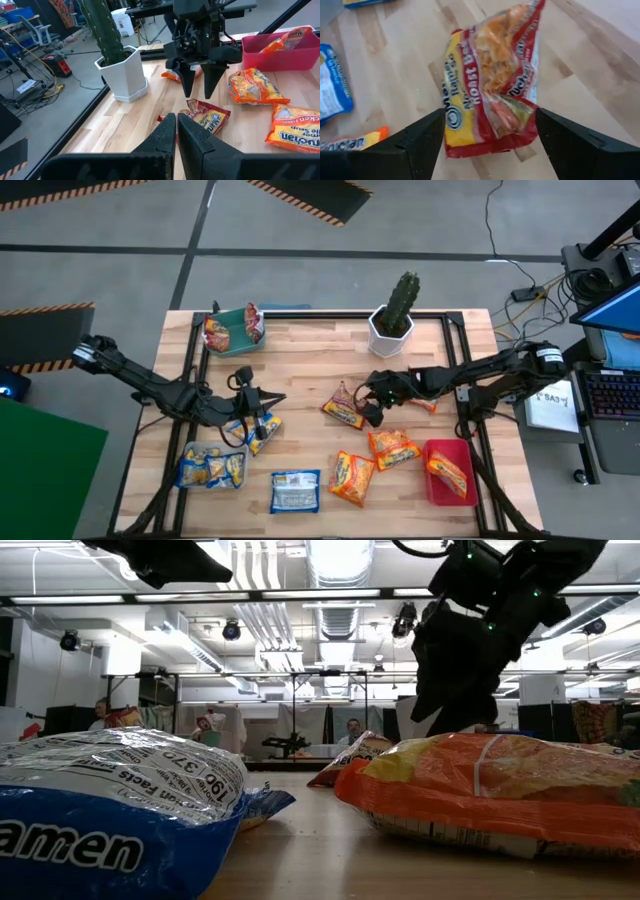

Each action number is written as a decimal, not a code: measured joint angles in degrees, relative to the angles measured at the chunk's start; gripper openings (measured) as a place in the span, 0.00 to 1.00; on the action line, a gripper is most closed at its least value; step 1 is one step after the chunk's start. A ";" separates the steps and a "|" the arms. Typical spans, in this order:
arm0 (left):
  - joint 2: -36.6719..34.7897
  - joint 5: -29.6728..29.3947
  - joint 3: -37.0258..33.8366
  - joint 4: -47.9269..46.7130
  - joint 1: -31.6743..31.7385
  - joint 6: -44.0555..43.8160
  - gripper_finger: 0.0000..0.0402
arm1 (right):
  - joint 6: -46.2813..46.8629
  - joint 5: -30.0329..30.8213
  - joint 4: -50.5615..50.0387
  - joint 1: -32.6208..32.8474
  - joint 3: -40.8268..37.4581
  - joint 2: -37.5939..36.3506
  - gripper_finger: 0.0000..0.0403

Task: Sort Maruchan noodles
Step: Put the red noodle into the green bin

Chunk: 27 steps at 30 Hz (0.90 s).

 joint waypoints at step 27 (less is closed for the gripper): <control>0.00 0.01 -0.06 1.02 0.00 1.04 0.00 | -4.60 10.49 25.69 -0.01 -8.72 3.09 0.74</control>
